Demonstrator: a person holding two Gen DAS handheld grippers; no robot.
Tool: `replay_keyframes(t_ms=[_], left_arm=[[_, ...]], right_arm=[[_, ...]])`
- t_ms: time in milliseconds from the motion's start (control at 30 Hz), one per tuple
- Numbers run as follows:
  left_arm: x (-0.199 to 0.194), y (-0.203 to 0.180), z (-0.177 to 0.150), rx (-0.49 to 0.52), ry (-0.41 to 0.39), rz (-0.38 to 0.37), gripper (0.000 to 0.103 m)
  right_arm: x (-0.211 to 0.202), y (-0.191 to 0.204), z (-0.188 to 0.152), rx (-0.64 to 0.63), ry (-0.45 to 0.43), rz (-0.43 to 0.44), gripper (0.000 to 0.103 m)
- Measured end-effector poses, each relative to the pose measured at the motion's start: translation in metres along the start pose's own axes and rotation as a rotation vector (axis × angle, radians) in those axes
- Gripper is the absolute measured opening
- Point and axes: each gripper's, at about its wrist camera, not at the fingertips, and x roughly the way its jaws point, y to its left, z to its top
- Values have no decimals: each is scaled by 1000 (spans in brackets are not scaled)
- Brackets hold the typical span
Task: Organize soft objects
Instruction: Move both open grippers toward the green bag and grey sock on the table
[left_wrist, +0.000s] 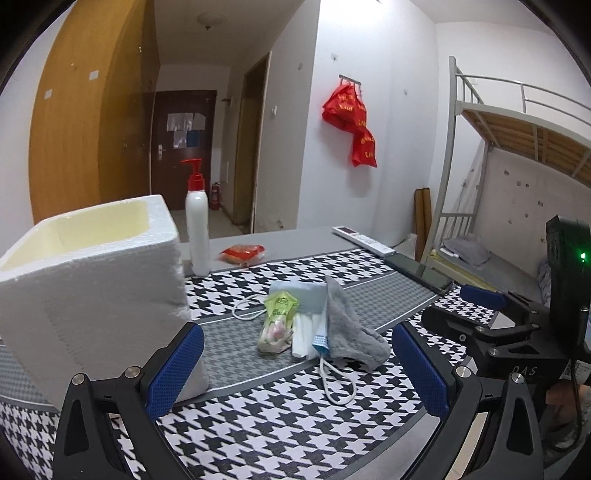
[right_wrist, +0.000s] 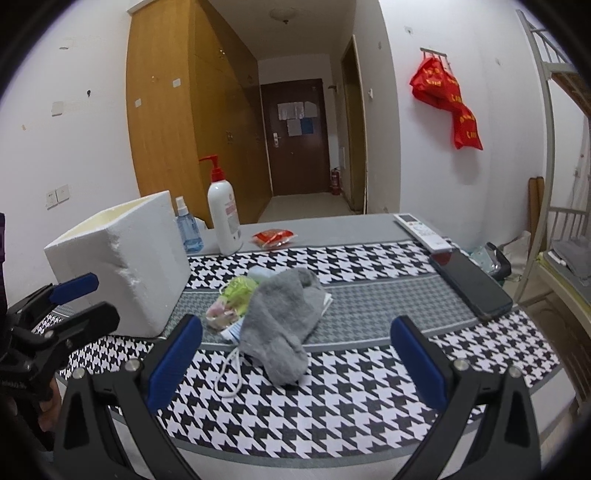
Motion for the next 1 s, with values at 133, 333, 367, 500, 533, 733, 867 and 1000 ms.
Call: replay_keyframes(t_ms=[133, 333, 367, 500, 533, 733, 867, 1000], left_arm=[[9, -4, 1, 6, 15, -1, 102], [24, -11, 2, 8, 57, -49, 102], [26, -13, 2, 11, 63, -52, 102], [32, -14, 6, 20, 63, -50, 102], [35, -15, 7, 23, 63, -46, 102], [52, -23, 23, 38, 79, -42, 102], [61, -22, 30, 29, 86, -53, 102], [74, -16, 33, 2, 112, -31, 102]], right_arm=[[2, -10, 0, 24, 1, -5, 103], [7, -15, -1, 27, 8, 4, 103], [8, -15, -1, 27, 9, 3, 103], [9, -19, -2, 36, 8, 2, 103], [9, -20, -2, 39, 8, 2, 103], [11, -26, -4, 53, 6, -1, 103], [11, -32, -4, 66, 4, -10, 103], [11, -33, -4, 68, 4, -5, 103]])
